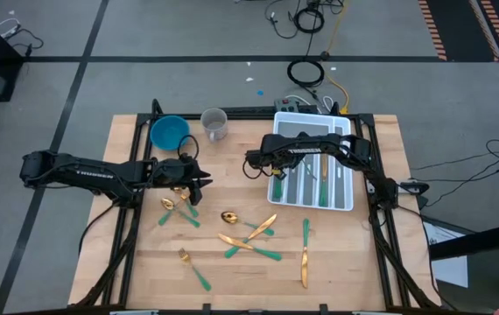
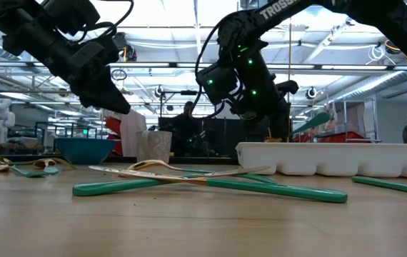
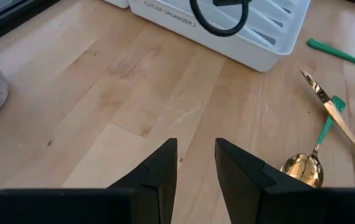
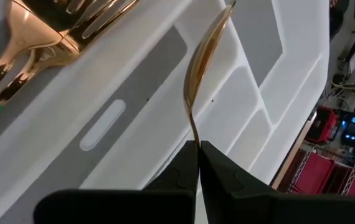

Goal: Sort silverware
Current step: Adjust the green spoon in the white silverware organizer

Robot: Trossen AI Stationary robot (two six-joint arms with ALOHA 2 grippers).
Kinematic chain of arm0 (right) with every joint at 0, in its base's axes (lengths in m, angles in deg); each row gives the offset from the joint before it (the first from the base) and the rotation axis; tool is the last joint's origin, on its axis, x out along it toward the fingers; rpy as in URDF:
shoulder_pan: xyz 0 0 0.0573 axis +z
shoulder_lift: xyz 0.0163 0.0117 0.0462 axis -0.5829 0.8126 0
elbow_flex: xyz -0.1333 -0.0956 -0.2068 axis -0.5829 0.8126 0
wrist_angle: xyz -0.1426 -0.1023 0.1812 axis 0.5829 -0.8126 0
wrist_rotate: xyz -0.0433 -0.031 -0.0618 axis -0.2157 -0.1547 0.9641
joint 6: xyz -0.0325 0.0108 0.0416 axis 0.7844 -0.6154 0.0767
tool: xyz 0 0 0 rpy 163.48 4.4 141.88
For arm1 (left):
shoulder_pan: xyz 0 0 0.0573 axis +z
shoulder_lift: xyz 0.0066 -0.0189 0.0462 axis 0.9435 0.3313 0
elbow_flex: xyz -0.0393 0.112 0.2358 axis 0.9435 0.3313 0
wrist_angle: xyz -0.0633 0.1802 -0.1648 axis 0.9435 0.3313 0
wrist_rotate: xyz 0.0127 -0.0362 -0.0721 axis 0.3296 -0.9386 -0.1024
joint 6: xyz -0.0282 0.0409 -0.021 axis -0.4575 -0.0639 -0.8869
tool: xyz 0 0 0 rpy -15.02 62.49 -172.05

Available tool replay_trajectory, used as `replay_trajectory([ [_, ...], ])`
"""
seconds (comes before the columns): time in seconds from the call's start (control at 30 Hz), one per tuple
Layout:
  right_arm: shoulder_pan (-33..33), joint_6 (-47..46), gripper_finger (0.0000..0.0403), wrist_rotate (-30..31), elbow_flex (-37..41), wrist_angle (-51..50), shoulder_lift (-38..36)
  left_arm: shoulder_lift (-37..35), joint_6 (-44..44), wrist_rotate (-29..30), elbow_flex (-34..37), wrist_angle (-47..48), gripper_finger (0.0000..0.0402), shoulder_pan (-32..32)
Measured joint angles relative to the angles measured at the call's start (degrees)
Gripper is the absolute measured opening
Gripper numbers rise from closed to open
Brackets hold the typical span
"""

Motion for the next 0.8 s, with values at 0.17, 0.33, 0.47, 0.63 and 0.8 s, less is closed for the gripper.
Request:
replay_trajectory([
  [0.17, -0.4, 0.9, 0.0000, -0.7, 0.0, 0.7, 0.5, 0.0, 0.1, 0.0, 0.0, 0.0, 0.0115, 0.0],
  [0.33, -0.4, 1.1, 0.0000, -1.4, 0.0, 1.2, 0.5, 0.0, 0.3, 0.0, 0.0, 0.0, 0.0115, 0.0],
  [0.47, -0.3, 2.0, 0.0000, -2.3, 0.0, 2.9, 0.5, 0.0, 0.3, 0.0, 0.0, 0.0, 0.0115, 0.0],
  [0.63, -0.3, 2.8, 0.0000, -3.5, 0.0, 4.4, 0.7, 0.0, 0.2, 0.0, 0.0, 0.0, 0.0115, 0.0],
  [0.8, -0.3, 3.2, 0.0000, -3.6, 0.0, 4.0, 2.7, 0.0, 0.2, 0.0, 0.0, 0.0, 0.0115, 0.0],
])
